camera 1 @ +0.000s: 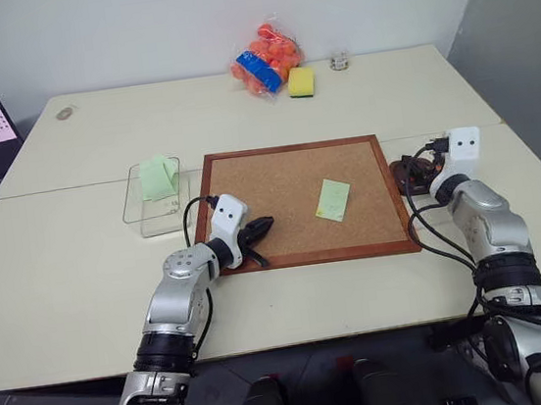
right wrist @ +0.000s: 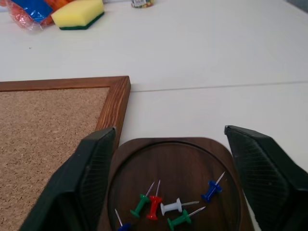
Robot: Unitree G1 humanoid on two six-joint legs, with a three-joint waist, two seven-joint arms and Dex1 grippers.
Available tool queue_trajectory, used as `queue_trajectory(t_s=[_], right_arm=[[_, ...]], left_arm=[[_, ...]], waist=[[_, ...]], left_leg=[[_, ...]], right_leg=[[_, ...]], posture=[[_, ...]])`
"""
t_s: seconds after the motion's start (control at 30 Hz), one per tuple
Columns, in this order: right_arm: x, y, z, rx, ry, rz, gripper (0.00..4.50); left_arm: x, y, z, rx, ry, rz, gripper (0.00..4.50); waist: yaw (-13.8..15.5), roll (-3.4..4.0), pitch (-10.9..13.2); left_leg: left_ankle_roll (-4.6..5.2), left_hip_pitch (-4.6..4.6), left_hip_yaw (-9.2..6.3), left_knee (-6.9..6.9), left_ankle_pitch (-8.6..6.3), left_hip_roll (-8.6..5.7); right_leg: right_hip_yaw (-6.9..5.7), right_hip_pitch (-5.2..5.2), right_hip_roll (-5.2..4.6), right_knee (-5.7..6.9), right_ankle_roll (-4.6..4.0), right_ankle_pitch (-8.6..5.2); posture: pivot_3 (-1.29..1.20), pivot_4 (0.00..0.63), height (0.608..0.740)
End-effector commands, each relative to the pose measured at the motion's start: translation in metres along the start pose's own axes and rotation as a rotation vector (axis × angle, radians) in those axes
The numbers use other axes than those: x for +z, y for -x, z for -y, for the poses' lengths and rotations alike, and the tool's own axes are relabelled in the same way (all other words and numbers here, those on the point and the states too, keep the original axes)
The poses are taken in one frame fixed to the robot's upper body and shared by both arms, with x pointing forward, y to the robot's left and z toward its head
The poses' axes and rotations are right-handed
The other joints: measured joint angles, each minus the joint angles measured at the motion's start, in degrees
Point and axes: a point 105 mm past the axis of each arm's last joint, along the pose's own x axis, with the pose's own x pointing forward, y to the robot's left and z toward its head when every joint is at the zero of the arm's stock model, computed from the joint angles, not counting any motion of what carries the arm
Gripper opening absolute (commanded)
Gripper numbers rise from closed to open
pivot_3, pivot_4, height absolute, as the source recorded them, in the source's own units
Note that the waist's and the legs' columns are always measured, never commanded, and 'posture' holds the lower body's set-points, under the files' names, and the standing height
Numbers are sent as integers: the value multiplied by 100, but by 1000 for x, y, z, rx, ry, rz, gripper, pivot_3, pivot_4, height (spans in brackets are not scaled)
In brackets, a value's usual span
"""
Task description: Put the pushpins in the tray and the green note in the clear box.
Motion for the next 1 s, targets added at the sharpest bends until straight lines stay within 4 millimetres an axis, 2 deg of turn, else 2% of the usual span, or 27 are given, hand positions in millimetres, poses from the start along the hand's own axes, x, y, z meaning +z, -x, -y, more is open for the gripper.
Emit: queue_trajectory(t_s=[0.03, 0.2, 0.3, 0.37, 0.47, 0.67, 0.8, 1.0], right_arm=[[24, 21, -30, 243, 81, 109, 4160], [17, 61, -62, 528, 201, 121, 4160], [-3, 97, -96, 786, 290, 59, 4160], [-13, 107, -109, 857, 278, 29, 4160], [-19, 106, -123, 894, 265, 26, 4160], [-17, 84, -137, 863, 208, 54, 4160], [-17, 69, -140, 846, 191, 56, 4160], [-31, 55, -136, 824, 165, -14, 4160]], left_arm=[[-22, -4, 12, -43, 35, -76, 0], [-22, -5, 12, -46, 35, -79, 0], [-24, -4, 13, -54, 34, -88, 0], [-26, -5, 15, -58, 33, -94, 0], [-25, -5, 15, -61, 35, -93, 0], [-23, -4, 13, -51, 32, -89, 0], [-24, -1, 12, -45, 31, -92, 0], [-24, -1, 11, -40, 33, -94, 0]], waist=[[7, 0, 0], [7, 0, 0], [18, 2, -1], [6, -5, -6], [-2, -4, -6], [6, -8, -7], [11, -10, -8], [10, -10, -8]], left_leg=[[0, 0, -1, 0, 0, 1], [1, -1, -1, 0, -1, -1], [2, 0, 0, 2, -1, 0], [4, 0, -4, 0, -3, 2], [4, 5, -1, 2, -3, 2], [4, 4, 0, 9, -3, 1], [4, 3, -2, 8, -3, 2], [4, 3, 0, 8, -3, 2]], right_leg=[[-1, 0, 0, -1, 2, -1], [0, 1, -1, -4, 26, -15], [0, 1, 0, -6, 30, -15], [-4, 4, 2, -10, 31, -16], [1, 4, 3, -5, 36, -13], [3, 6, 2, -9, 47, -6], [1, 6, 2, -10, 45, -6], [3, 5, 2, -9, 45, -5]], posture=[[0, 150, 740], [0, 150, 740], [0, 150, 740], [0, 150, 740], [0, 150, 740], [0, 150, 740], [0, 150, 740], [0, 150, 740]])
